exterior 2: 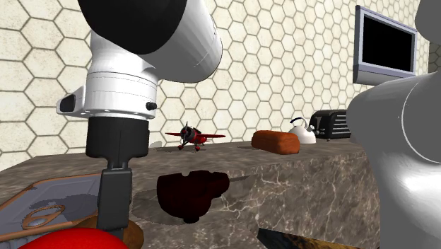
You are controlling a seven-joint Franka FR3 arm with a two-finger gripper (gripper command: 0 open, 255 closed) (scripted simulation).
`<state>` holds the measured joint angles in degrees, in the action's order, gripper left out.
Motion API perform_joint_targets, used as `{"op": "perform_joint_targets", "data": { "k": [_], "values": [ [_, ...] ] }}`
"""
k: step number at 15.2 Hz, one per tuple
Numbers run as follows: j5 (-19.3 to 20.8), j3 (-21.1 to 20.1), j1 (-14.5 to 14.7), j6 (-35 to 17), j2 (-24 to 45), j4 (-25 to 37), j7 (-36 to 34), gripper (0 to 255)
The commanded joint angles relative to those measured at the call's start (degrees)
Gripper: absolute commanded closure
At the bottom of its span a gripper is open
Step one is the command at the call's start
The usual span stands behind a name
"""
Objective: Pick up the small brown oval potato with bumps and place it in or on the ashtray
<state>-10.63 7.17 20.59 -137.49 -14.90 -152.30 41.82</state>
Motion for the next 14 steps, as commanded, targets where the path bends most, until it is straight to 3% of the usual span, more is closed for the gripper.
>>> {"op": "perform_joint_targets", "data": {
  "k": [1, 2, 3, 14],
  "values": [
    [0.0, 0.0, 0.0, 0.0, 0.0, 0.0, 0.0, 0],
    [0.0, 0.0, 0.0, 0.0, 0.0, 0.0, 0.0, 0],
    [0.0, 0.0, 0.0, 0.0, 0.0, 0.0, 0.0, 255],
    [0.5, -0.1, -0.2, 1.8, -1.3, 0.6, -0.6, 255]
  ]
}}
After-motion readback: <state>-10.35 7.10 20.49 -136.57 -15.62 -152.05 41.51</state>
